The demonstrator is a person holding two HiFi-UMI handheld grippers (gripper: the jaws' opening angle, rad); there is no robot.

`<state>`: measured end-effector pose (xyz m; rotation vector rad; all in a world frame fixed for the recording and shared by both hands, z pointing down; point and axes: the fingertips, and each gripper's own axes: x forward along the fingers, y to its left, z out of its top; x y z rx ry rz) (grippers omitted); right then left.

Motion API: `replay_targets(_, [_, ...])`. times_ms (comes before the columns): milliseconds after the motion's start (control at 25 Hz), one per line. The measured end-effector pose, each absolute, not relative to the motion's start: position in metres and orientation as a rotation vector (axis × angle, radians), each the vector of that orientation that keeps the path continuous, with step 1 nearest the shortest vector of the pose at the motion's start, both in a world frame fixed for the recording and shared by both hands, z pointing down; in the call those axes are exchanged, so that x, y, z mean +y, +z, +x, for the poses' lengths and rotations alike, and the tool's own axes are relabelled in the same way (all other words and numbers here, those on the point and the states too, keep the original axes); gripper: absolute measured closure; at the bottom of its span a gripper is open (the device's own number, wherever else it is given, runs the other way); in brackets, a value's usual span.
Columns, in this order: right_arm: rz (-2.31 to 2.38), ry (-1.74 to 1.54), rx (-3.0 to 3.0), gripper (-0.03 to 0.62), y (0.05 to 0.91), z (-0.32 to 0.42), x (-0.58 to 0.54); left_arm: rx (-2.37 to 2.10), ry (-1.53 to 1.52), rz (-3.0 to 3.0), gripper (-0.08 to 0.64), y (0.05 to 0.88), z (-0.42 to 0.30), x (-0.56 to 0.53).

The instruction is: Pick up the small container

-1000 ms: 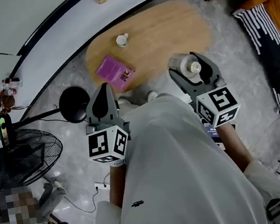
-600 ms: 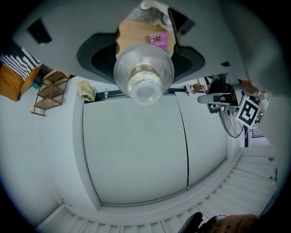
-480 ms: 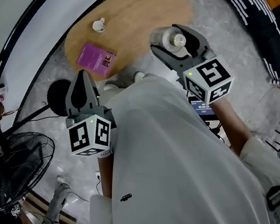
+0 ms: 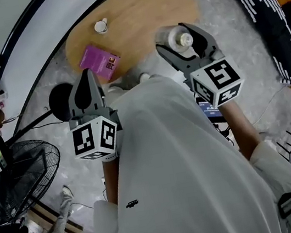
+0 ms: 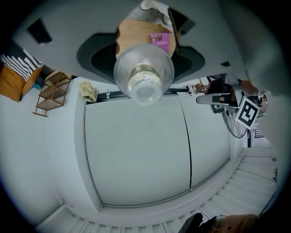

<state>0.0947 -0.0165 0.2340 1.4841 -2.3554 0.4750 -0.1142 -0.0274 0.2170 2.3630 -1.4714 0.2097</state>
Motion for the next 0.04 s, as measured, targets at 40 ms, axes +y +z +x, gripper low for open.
replay_targets(40, [1.483,0.473,-2.356,0.255,0.2343,0.0930,-0.0187,-1.470,0.211,2.365,0.538,0.2172,-0.1150,-0.0294])
